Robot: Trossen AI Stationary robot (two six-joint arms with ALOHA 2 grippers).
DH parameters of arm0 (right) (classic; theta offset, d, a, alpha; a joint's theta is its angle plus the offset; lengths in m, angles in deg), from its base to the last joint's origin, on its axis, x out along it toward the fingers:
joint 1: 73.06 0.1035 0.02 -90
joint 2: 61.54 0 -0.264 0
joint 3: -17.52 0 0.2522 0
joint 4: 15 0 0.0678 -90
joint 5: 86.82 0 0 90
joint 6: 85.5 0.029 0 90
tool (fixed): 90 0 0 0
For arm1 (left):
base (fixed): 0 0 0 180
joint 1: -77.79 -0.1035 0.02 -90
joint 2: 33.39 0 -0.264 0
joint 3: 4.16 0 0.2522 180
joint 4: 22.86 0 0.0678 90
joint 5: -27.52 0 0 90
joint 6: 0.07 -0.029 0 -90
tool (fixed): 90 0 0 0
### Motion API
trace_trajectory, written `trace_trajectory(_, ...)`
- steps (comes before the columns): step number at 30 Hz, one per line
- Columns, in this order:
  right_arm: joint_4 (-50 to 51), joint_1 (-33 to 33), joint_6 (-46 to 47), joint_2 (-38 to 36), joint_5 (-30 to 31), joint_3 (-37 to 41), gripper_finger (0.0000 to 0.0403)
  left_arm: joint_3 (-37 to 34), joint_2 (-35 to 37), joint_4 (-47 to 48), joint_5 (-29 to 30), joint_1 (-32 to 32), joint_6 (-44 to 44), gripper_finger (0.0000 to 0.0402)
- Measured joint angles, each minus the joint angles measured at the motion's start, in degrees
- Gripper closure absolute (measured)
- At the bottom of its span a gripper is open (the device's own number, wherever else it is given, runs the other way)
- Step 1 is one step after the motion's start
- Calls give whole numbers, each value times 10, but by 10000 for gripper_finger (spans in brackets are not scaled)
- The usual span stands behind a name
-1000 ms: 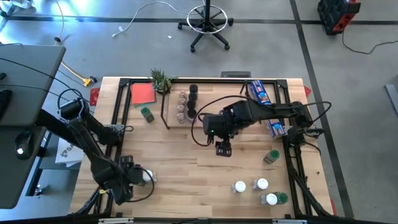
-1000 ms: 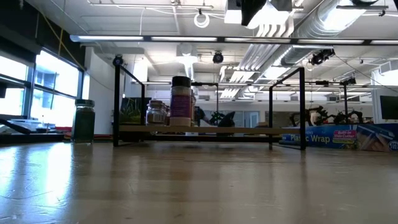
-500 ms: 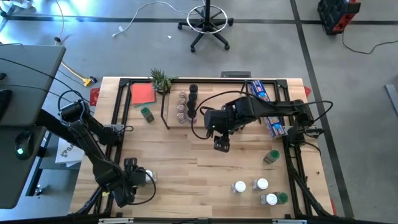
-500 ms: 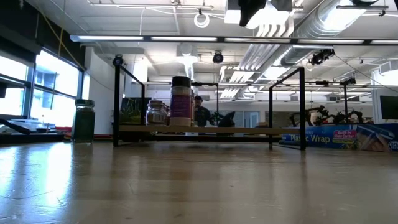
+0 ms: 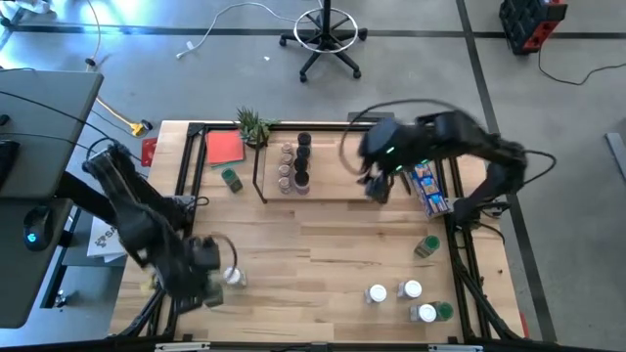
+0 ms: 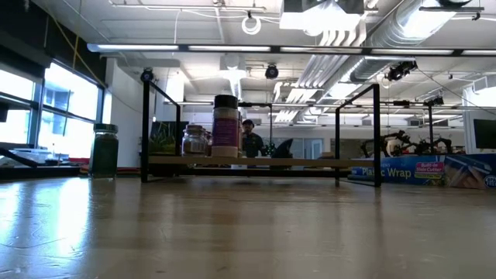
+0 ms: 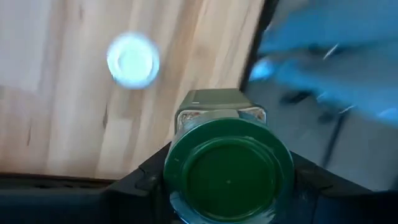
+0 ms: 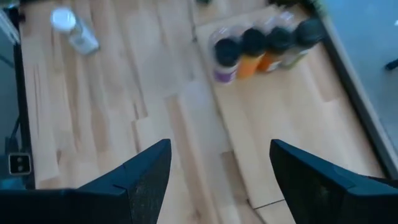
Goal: Shelf spices
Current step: Put the green seasoning bottle on the shelf
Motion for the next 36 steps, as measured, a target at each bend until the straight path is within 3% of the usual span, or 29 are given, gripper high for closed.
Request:
trace_trajectory(4, -4, -37, -23, -50, 1, 2, 135, 103, 2, 51, 56, -99, -49, 217)
trace_trajectory(8, -3, -64, -47, -83, 2, 2, 135, 147, -21, 47, 66, -242, -168, 217)
trace_trajectory(16, 53, -73, -74, -137, 1, 3, 135, 152, -96, -137, 58, -480, -341, 217)
trace_trajectory(22, 55, -73, -67, -182, 14, 3, 135, 194, -184, -280, 28, -585, -414, 217)
trace_trajectory(30, 55, -73, -22, -215, 56, 3, 135, 366, -356, -236, -60, -685, -590, 217)
trace_trajectory(36, 54, -73, -11, -214, 67, 3, 135, 410, -434, -231, -76, -730, -689, 217)
